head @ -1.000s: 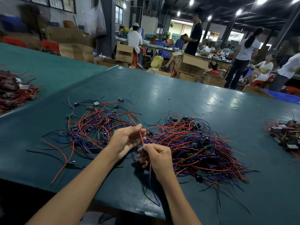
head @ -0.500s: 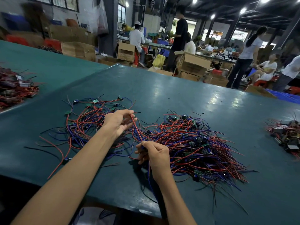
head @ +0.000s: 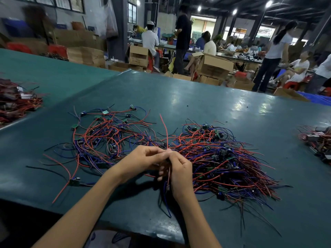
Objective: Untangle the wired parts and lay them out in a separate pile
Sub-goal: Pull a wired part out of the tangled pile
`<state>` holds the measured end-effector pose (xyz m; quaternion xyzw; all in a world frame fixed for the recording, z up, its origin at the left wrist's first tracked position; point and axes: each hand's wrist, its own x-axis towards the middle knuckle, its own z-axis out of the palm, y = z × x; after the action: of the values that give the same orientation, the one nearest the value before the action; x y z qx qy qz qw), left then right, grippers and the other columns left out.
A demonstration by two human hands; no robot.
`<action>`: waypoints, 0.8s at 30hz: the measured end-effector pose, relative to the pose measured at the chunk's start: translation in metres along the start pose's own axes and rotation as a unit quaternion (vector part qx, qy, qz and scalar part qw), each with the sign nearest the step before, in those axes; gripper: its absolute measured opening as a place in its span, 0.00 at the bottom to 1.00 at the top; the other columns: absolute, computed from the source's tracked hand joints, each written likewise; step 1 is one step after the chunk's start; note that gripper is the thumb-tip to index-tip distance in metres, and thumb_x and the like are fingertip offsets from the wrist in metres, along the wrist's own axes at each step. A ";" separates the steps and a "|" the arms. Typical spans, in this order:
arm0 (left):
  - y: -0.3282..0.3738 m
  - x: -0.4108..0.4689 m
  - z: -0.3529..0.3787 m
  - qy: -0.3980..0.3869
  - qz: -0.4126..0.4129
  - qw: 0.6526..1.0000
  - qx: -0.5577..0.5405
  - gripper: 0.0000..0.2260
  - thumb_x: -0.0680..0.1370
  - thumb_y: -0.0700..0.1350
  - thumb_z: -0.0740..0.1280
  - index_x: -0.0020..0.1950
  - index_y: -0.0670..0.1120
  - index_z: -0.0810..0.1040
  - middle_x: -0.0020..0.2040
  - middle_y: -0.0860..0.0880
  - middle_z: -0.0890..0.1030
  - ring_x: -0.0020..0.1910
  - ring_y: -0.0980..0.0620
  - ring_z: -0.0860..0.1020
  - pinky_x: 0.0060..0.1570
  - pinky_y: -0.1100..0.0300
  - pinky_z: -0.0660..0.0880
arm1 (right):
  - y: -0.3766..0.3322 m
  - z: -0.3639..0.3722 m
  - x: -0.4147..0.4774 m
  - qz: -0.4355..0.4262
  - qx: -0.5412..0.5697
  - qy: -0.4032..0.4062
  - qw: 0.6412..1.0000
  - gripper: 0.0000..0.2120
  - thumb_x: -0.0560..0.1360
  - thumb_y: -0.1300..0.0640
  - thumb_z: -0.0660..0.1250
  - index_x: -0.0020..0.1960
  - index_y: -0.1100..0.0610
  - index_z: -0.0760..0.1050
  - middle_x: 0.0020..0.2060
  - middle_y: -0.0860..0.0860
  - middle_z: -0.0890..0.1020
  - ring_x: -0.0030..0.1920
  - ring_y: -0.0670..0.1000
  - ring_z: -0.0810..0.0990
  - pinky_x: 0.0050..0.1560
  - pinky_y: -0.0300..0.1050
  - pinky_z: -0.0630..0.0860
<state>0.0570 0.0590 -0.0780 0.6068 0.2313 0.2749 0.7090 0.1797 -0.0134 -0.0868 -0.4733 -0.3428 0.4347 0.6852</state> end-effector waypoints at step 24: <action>-0.004 0.001 0.013 0.146 0.047 0.967 -0.205 0.11 0.73 0.40 0.72 0.53 0.36 0.80 0.45 0.40 0.85 0.36 0.48 0.84 0.29 0.59 0.78 | -0.002 0.000 -0.004 -0.029 -0.025 -0.072 0.997 0.20 0.78 0.69 0.67 0.68 0.56 0.74 0.38 0.51 0.84 0.33 0.51 0.81 0.26 0.44 0.80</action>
<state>0.0667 0.0493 -0.0804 0.4117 0.2421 0.4352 0.7633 0.1793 -0.0172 -0.0850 -0.4481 -0.4156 0.4387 0.6588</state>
